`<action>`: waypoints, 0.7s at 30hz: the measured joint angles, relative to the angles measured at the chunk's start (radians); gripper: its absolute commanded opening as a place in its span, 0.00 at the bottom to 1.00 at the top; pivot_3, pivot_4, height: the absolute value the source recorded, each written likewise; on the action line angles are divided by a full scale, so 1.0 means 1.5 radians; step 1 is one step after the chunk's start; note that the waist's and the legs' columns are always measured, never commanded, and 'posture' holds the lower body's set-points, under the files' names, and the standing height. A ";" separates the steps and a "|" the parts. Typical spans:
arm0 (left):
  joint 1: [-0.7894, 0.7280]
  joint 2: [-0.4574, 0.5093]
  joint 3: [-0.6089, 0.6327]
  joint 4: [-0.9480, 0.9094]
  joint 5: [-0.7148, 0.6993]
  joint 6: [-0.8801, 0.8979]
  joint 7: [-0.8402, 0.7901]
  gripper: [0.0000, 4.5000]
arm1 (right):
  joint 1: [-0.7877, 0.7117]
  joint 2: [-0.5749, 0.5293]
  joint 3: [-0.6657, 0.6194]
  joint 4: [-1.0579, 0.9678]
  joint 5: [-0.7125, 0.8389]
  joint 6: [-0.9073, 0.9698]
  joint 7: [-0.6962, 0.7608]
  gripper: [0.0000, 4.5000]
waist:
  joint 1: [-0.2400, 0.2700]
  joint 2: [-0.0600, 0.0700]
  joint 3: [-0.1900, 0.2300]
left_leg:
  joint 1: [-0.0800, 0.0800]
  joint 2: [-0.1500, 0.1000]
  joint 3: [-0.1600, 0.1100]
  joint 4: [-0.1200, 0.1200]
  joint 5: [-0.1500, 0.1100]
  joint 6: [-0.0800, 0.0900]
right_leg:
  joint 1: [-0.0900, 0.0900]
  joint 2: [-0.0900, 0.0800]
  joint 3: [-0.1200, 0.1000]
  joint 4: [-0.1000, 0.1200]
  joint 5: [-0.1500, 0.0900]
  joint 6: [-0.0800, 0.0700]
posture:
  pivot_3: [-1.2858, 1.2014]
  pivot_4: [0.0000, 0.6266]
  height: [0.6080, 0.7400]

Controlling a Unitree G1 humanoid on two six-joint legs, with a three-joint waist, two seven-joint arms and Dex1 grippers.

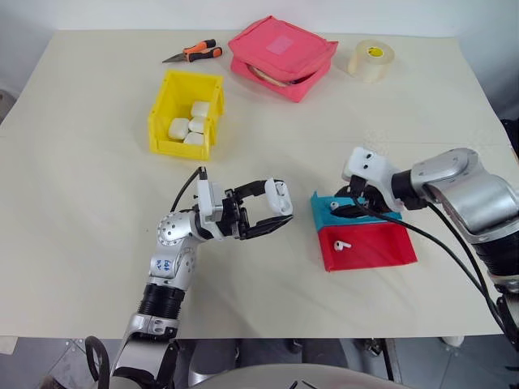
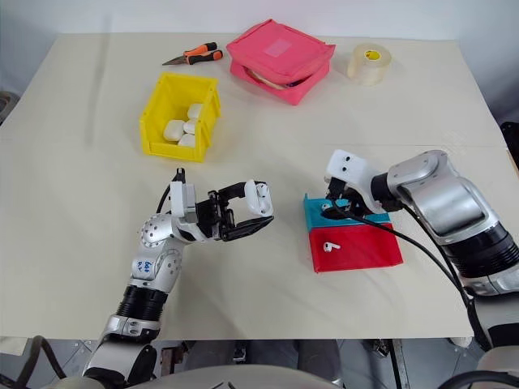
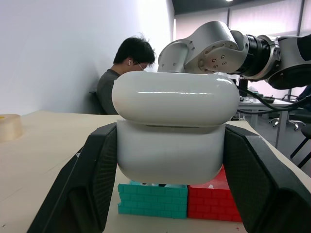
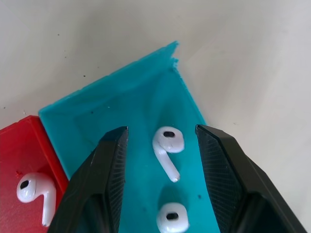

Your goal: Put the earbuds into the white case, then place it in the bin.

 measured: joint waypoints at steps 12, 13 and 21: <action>0.008 0.003 -0.005 -0.008 0.000 0.000 0.002 0.62 | 0.000 0.016 0.007 0.019 -0.037 -0.016 0.011 0.51 | -0.001 0.000 0.000 | 0.000 0.000 0.000 0.000 0.000 0.000 | 0.000 0.000 0.000 0.000 0.000 0.000 | 0.52 0.24 1.00; 0.008 0.003 -0.005 -0.008 0.000 0.000 0.002 0.62 | 0.000 0.018 0.007 0.020 -0.037 -0.016 0.011 0.51 | -0.001 0.000 0.000 | 0.000 0.000 0.000 0.000 0.000 0.000 | 0.000 0.000 0.000 0.000 0.000 0.000 | 0.52 0.24 1.00; 0.008 0.005 -0.005 -0.013 0.000 0.000 0.006 0.62 | 0.001 0.021 0.006 0.019 -0.043 -0.018 0.015 0.10 | -0.001 0.000 0.000 | 0.000 0.000 0.000 0.000 0.000 0.000 | 0.000 0.000 0.000 0.000 0.000 0.000 | 0.52 0.24 1.00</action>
